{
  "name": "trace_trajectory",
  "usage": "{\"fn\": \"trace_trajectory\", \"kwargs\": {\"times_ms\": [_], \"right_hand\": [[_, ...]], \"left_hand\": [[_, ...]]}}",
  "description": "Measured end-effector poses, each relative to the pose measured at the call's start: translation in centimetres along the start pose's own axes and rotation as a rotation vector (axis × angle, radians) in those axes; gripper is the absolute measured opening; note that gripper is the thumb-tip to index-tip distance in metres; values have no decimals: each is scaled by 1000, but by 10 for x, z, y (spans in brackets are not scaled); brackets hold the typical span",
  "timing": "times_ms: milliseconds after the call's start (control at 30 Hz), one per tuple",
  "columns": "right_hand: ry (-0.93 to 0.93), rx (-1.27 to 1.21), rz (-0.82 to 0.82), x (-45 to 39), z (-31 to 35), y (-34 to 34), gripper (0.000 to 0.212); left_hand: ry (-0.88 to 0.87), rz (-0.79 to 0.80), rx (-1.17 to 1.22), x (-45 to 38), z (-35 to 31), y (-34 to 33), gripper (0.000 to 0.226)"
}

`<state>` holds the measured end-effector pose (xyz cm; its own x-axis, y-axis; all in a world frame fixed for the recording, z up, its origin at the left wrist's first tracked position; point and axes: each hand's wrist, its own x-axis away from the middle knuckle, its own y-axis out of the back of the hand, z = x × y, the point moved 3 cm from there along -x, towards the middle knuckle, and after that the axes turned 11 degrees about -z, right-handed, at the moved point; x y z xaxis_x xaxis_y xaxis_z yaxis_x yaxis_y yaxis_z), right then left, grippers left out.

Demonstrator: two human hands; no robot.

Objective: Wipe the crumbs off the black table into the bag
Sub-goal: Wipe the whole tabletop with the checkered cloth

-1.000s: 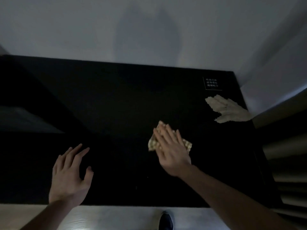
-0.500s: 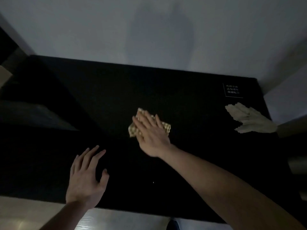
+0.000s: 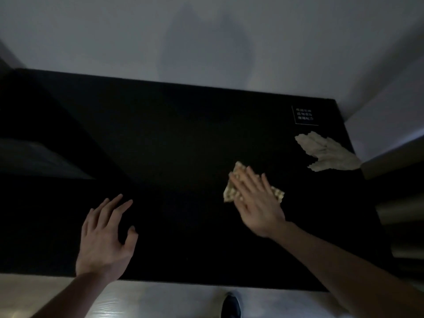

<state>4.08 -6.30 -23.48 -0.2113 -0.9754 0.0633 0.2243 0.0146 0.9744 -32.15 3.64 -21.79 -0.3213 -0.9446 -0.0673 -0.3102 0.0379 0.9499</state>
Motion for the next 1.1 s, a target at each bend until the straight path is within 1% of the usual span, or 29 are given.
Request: {"fn": "trace_trajectory", "kwargs": {"times_ms": [67, 200, 267, 333, 400, 433, 567, 667, 767, 833, 900, 1000, 1100], "right_hand": [[-157, 31, -41, -40, -26, 6, 62], [-400, 28, -137, -113, -70, 22, 62], [-512, -2, -140, -145, -85, 29, 63], [-574, -20, -138, -167, -92, 31, 64], [-571, -8, -137, -175, -92, 29, 65], [-542, 2, -134, -173, -91, 28, 64], [-364, 15, -125, -132, -73, 25, 63], [-294, 10, -82, -73, -54, 21, 63], [-225, -38, -45, 6, -36, 14, 63], [-191, -9, -31, 60, -27, 11, 64], [-181, 9, -2, 97, -23, 9, 66], [-202, 18, -15, 104, -27, 6, 68], [-255, 67, -41, 74, -37, 4, 68]], "left_hand": [[5, 13, -1, 0, 1, -1, 67], [36, 41, -9, -2, 3, -3, 68], [40, 56, -18, -3, 3, -4, 71], [41, 65, -8, -5, 4, -3, 73], [39, 76, 2, -7, 4, -2, 74], [38, 82, 1, -7, 4, -2, 74], [46, 86, 1, -8, 3, -1, 74], [38, 88, -6, -8, 3, 0, 73], [40, 68, -50, -6, 4, -4, 70], [33, 61, -53, -5, 2, -4, 69], [25, 37, -27, -2, 1, -3, 69], [13, 23, -20, -1, -1, 0, 69], [15, 17, -37, 0, -3, 0, 68]]}}
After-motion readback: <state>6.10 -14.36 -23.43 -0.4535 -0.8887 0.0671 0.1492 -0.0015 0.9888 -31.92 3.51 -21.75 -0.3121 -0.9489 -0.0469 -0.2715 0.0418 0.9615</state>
